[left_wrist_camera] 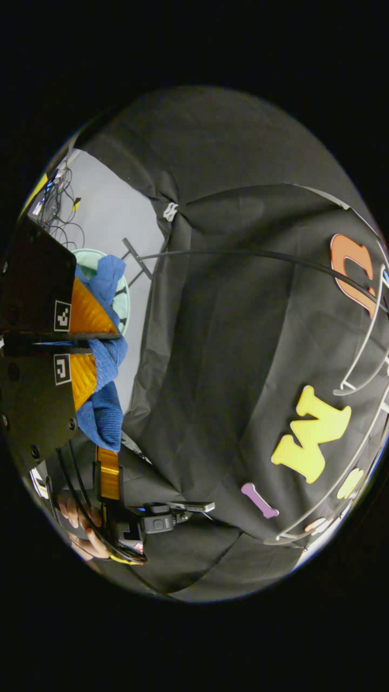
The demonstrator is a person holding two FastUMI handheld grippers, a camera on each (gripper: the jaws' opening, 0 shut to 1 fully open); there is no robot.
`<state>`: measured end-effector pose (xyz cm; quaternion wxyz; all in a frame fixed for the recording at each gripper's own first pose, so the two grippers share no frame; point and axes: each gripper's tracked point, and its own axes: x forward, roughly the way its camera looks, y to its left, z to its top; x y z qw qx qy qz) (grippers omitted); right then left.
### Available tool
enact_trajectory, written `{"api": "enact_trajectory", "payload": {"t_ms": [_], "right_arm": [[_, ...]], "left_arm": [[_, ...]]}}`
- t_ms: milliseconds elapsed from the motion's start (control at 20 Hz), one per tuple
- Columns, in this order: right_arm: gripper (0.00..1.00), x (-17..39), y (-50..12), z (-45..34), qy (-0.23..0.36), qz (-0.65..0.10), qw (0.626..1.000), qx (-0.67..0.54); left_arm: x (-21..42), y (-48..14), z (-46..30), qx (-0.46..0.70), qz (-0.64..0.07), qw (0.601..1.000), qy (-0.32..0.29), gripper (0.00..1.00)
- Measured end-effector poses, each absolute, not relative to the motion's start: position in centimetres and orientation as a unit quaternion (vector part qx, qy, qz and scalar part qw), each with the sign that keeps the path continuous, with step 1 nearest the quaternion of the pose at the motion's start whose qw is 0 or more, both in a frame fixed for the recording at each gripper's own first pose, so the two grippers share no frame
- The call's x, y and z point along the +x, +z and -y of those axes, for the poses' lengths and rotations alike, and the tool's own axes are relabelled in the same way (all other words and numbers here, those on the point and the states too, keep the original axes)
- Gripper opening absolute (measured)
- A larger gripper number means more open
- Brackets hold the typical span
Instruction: Grasp the clothes on the hanger with both hands and then place them into the laundry hamper below.
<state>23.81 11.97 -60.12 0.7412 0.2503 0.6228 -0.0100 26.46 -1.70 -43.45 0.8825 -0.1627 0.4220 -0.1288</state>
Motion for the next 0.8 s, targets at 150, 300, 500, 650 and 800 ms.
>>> {"api": "enact_trajectory", "payload": {"t_ms": [150, 300, 500, 650, 800], "right_arm": [[0.05, 22.1, -62.2, -12.0, -0.024, -0.643, 0.733, 0.220], [0.05, 21.3, -63.9, -11.7, -0.039, -0.661, 0.723, 0.197], [0.07, 19.8, -65.9, -10.8, -0.052, -0.694, 0.702, 0.151], [0.26, 20.1, -65.5, -11.6, -0.038, -0.694, 0.703, 0.149], [0.61, 20.7, -63.9, -9.7, -0.032, -0.676, 0.729, 0.102]], "left_arm": [[25.3, -45.3, 1.8, -0.151, -0.452, 0.870, -0.123, 0.01], [23.9, -47.2, 1.5, -0.138, -0.484, 0.857, -0.112, 0.01], [22.9, -50.7, 1.8, -0.127, -0.530, 0.832, -0.102, 0.01], [21.2, -53.7, 0.5, -0.094, -0.570, 0.812, -0.085, 0.02], [20.7, -53.7, 1.0, -0.110, -0.584, 0.800, -0.079, 0.22]]}}
